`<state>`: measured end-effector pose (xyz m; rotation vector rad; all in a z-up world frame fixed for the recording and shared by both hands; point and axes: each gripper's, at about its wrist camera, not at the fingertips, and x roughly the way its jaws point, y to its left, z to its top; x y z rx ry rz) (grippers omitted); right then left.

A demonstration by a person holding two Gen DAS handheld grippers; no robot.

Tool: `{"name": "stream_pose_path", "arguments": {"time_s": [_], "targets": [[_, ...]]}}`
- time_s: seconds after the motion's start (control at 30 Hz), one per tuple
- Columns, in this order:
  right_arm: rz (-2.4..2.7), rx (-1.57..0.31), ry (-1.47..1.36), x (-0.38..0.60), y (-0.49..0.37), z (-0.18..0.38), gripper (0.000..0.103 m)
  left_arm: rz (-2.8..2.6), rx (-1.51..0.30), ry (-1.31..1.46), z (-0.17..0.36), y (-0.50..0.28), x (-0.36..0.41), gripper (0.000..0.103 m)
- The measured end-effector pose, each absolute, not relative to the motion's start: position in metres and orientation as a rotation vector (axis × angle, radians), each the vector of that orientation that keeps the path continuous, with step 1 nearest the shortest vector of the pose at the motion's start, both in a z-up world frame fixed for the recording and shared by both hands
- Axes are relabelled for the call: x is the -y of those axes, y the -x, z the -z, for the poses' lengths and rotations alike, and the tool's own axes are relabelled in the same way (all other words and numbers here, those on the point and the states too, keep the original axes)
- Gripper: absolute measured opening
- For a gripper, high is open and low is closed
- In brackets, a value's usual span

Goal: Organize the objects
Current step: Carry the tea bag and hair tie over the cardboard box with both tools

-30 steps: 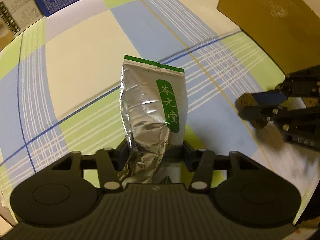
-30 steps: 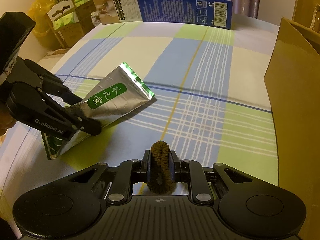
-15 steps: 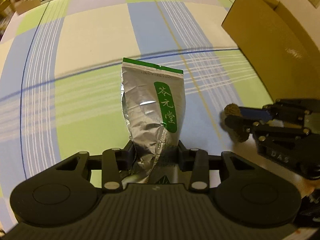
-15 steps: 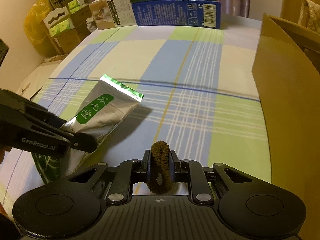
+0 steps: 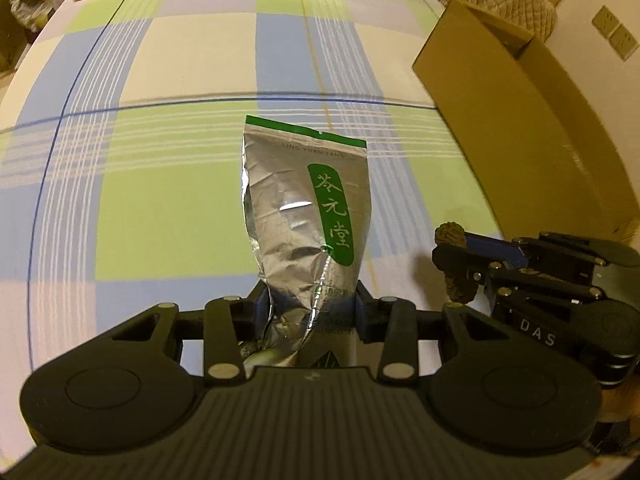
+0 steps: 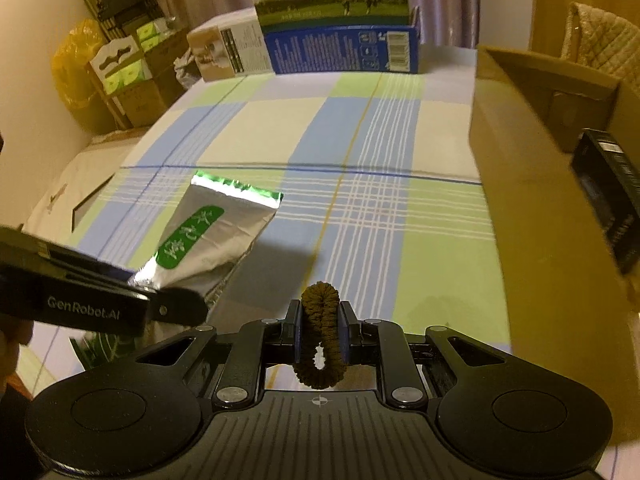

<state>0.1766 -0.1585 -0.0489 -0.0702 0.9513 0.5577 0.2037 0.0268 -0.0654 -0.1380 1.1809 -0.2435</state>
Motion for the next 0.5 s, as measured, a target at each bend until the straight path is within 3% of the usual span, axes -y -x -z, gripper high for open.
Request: {"name": "stream_pose_path", "arguments": {"time_s": [0.5], "targets": [[-0.503,-0.865,0.041,0.208,-0.127,0.002,0.015,0.265,-1.096,0.296,0.024,-0.136,-0.007,0.035]]}}
